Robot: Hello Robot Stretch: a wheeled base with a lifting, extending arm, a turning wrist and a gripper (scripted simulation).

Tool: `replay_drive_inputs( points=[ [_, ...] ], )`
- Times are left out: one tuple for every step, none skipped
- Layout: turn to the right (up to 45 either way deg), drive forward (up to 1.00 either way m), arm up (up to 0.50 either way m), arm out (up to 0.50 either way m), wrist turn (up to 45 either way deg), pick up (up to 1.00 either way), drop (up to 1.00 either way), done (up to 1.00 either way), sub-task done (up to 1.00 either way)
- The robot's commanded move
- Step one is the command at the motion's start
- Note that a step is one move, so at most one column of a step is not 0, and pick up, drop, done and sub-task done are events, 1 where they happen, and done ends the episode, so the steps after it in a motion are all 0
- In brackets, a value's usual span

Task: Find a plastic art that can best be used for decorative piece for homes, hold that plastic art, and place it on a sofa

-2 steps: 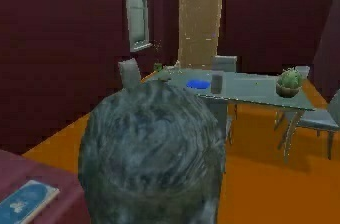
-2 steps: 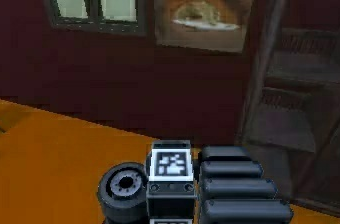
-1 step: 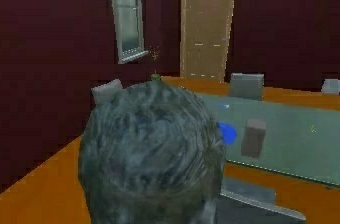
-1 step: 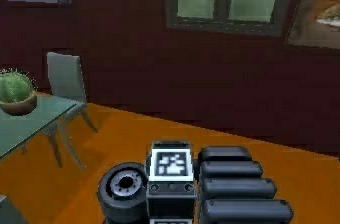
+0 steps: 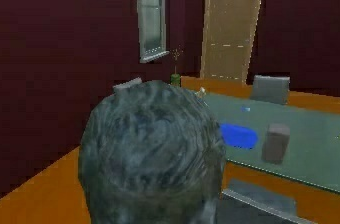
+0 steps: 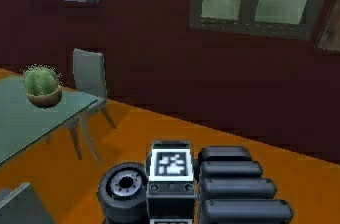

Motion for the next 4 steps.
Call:
replay_drive_inputs(
  points=[
    [0.0,0.2,0.0,0.0,0.0,0.0,0.0,0.0,0.0],
    [-45.0,0.0,0.0,0.0,0.0,0.0,0.0,0.0,0.0],
    [-15.0,0.0,0.0,0.0,0.0,0.0,0.0,0.0,0.0],
    [0.0,0.9,0.0,0.0,0.0,0.0,0.0,0.0,0.0]
  ],
)
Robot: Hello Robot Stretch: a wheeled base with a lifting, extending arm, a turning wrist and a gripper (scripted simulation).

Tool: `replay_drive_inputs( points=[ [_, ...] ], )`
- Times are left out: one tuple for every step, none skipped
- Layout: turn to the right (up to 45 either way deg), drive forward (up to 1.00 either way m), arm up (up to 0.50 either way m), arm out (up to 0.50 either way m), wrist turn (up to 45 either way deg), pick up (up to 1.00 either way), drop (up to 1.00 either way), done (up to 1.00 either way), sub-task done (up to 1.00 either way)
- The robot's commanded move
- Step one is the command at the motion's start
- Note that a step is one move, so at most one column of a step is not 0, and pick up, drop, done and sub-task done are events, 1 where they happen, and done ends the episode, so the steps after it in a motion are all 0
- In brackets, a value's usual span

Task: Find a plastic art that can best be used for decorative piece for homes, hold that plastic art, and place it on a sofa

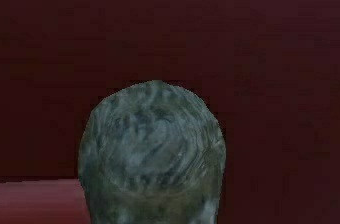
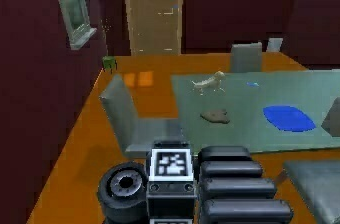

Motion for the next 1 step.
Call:
replay_drive_inputs(
  points=[
    [-45.0,0.0,0.0,0.0,0.0,0.0,0.0,0.0,0.0]
  ],
)
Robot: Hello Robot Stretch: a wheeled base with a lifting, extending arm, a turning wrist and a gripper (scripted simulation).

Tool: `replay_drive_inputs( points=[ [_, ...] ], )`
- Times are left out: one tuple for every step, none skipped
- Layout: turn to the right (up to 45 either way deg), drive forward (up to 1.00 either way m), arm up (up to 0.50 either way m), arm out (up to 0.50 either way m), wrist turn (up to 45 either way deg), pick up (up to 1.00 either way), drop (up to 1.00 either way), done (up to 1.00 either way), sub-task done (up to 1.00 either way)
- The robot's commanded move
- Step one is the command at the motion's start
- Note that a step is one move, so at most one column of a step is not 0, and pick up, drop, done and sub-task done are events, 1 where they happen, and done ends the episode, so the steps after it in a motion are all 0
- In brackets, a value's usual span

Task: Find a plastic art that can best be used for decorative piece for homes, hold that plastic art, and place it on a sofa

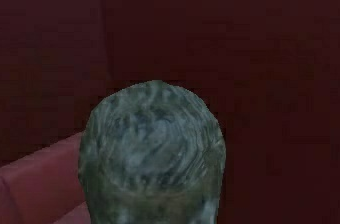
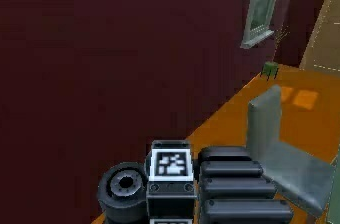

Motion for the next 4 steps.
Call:
replay_drive_inputs(
  points=[
    [-36.0,0.0,0.0,0.0,0.0,0.0,0.0,0.0,0.0],
    [45.0,0.0,0.0,0.0,0.0,0.0,0.0,0.0,0.0],
    [27.0,0.0,0.0,0.0,0.0,0.0,0.0,0.0,0.0],
    [-45.0,0.0,0.0,0.0,0.0,0.0,0.0,0.0,0.0]
  ],
)
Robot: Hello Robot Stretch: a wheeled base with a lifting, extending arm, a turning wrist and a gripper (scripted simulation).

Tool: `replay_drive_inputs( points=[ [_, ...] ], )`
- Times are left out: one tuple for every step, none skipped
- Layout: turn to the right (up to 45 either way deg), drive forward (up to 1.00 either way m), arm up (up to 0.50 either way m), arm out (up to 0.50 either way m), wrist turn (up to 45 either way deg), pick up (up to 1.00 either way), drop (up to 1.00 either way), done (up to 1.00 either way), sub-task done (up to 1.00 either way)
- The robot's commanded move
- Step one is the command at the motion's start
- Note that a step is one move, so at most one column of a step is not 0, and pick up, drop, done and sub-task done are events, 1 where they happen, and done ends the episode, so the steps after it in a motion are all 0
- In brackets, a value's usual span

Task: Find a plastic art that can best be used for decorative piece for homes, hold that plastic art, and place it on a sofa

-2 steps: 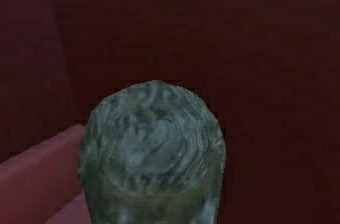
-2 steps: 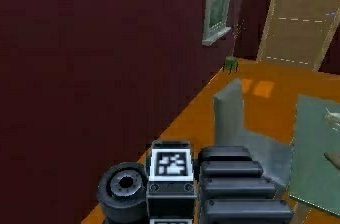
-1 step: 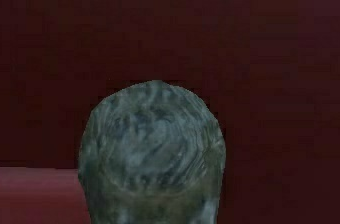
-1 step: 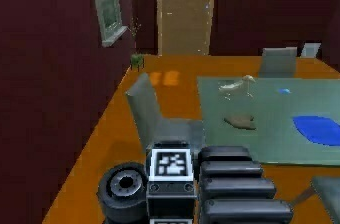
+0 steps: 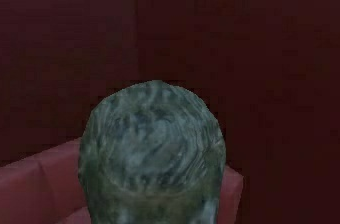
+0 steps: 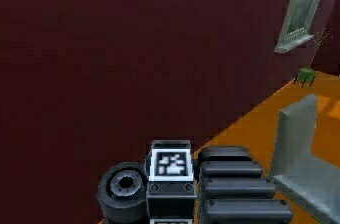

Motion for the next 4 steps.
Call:
replay_drive_inputs(
  points=[
    [-18.0,0.0,0.0,0.0,0.0,0.0,0.0,0.0,0.0],
    [45.0,0.0,0.0,0.0,0.0,0.0,0.0,0.0,0.0],
    [6.0,0.0,0.0,0.0,0.0,0.0,0.0,0.0,0.0],
    [-45.0,0.0,0.0,0.0,0.0,0.0,0.0,0.0,0.0]
  ],
)
